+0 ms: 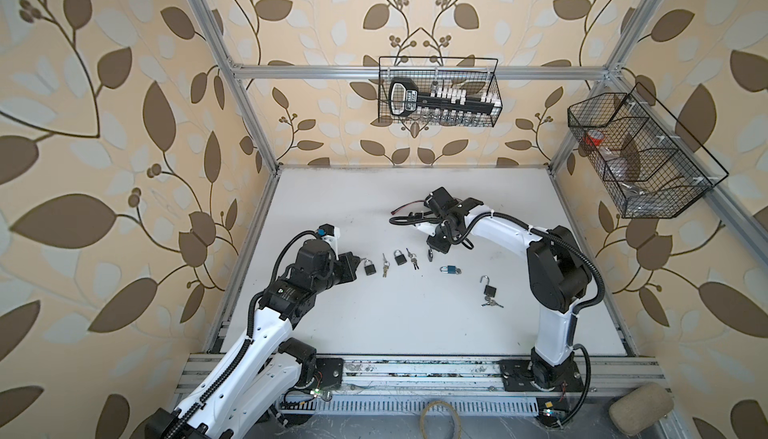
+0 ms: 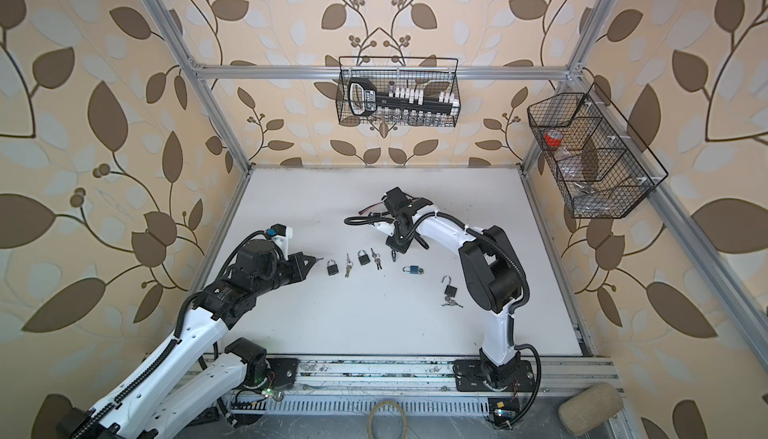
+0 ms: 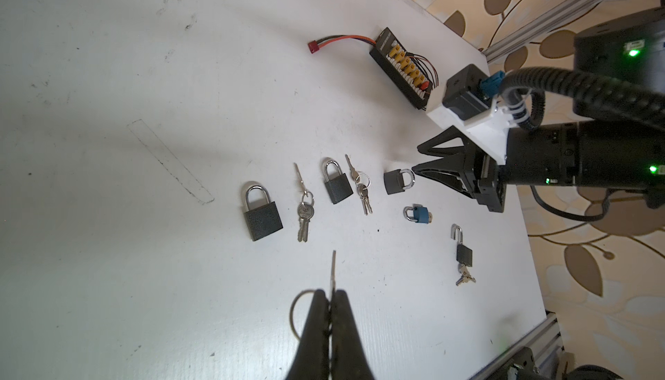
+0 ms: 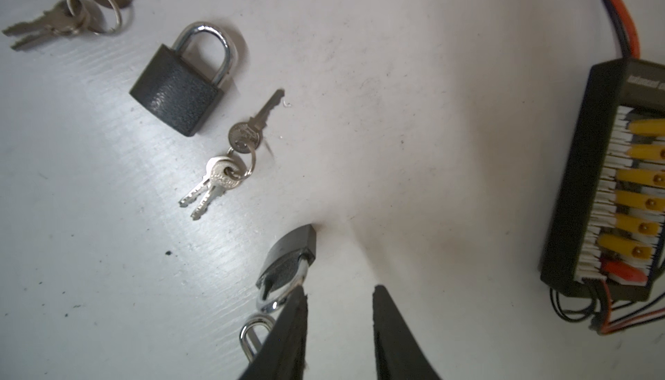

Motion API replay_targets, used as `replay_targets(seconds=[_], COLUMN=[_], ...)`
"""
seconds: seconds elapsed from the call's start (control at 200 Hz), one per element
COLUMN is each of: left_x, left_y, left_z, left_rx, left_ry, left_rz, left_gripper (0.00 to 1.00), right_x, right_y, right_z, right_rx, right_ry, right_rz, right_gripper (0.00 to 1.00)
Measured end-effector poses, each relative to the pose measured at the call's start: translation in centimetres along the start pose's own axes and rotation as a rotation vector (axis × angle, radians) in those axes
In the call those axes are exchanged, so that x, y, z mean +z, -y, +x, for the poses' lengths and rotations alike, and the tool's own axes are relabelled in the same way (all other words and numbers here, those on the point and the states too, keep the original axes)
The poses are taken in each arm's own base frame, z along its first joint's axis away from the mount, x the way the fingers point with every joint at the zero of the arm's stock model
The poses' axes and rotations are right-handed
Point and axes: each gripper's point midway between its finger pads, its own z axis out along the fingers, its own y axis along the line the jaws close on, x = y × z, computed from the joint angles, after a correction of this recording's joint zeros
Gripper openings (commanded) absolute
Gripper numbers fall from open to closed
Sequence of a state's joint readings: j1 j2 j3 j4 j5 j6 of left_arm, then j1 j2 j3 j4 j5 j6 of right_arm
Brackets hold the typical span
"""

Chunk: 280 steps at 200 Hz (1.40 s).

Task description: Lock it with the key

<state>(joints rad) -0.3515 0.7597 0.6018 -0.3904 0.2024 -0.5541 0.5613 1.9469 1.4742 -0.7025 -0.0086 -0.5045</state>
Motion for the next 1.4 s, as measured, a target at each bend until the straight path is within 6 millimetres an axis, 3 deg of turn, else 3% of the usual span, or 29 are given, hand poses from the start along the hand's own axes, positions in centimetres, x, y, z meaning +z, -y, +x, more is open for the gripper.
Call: replay_targets(seconds=[0.185, 0.47, 0.62, 1.4], left_x=[0.0, 0.5, 0.6, 0.3], left_y=[-0.1, 0.5, 0.8, 1.1], left_z=[0.1, 0.8, 0.8, 0.7], left_rx=[-0.001, 0.006, 0.009, 0.013], left_ry=[-0.002, -0.052, -0.054, -0.045], left_rz=[-0.002, 0.034, 0.052, 0.063], left_gripper=[0.00, 0.00, 0.00, 0.00], right_x=[0.3, 0.3, 0.5, 0.6], right_y=[0.4, 0.2, -1.2, -1.6], right_z=[0.0, 3.7, 4.6, 1.4], right_rx=[0.041, 0.151, 0.176, 0.210], right_ry=[0.014, -0.038, -0.023, 0.127], right_rz=[0.023, 0.067, 0.029, -0.022], right_gripper=[0.32, 0.32, 0.43, 0.44])
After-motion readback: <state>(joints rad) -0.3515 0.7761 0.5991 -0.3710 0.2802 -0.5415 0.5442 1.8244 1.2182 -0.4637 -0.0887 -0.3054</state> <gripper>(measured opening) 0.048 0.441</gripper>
